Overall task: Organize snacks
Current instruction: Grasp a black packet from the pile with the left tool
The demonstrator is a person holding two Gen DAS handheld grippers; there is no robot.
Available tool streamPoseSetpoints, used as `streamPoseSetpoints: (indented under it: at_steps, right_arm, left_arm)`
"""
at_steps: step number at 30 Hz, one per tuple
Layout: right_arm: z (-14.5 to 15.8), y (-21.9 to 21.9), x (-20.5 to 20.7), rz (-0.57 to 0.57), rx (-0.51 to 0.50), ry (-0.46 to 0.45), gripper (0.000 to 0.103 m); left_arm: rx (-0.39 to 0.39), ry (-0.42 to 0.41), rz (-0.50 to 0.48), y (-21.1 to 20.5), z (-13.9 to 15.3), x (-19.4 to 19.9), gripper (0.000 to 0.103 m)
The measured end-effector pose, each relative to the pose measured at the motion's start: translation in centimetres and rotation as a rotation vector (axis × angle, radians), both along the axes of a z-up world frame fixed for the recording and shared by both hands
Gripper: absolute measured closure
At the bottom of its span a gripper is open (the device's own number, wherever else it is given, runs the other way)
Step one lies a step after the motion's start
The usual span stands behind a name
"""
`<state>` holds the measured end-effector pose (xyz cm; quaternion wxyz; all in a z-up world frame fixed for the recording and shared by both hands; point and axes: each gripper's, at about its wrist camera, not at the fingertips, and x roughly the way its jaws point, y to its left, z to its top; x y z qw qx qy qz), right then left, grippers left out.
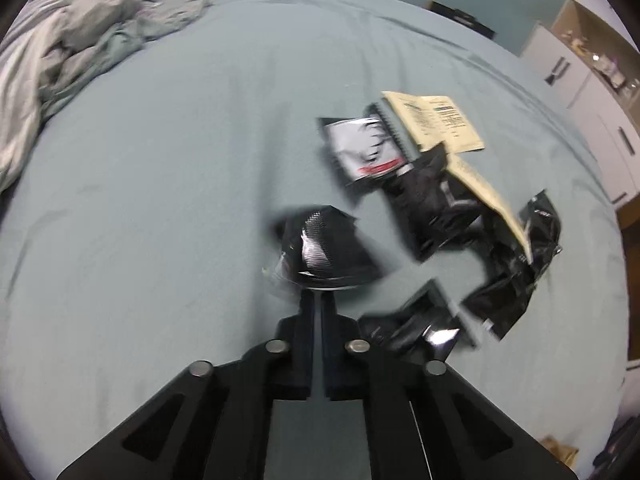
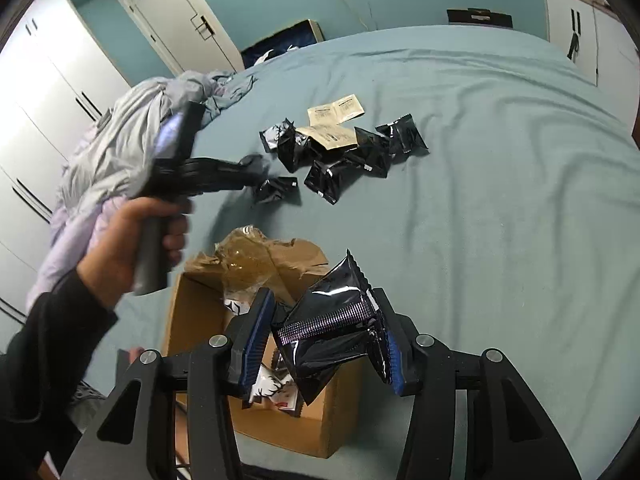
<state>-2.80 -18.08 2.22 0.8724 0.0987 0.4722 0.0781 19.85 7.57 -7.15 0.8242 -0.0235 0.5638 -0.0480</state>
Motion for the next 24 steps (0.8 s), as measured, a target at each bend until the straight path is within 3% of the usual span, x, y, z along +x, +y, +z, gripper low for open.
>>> streamPoseSetpoints:
  at_steps: [7,17,24]
  right_arm:
    - [0.0,2.4,0.0,0.059,-0.052,0.015,0.055]
    - [0.4,1.6,-0.2,0.023,-0.042,0.023,0.055]
    - [0.7,1.6,-0.6,0.018,-0.031,0.024,0.055]
  left_arm:
    - [0.017,-0.033,0.001,1.3,2.6,-4.5,0.103]
    - [-0.020,-0.096,0.013,3.2,7.7,-10.1,0.103]
    - [-0.011,-0.130,-0.072,1.9,9.2,-13.5,0.103]
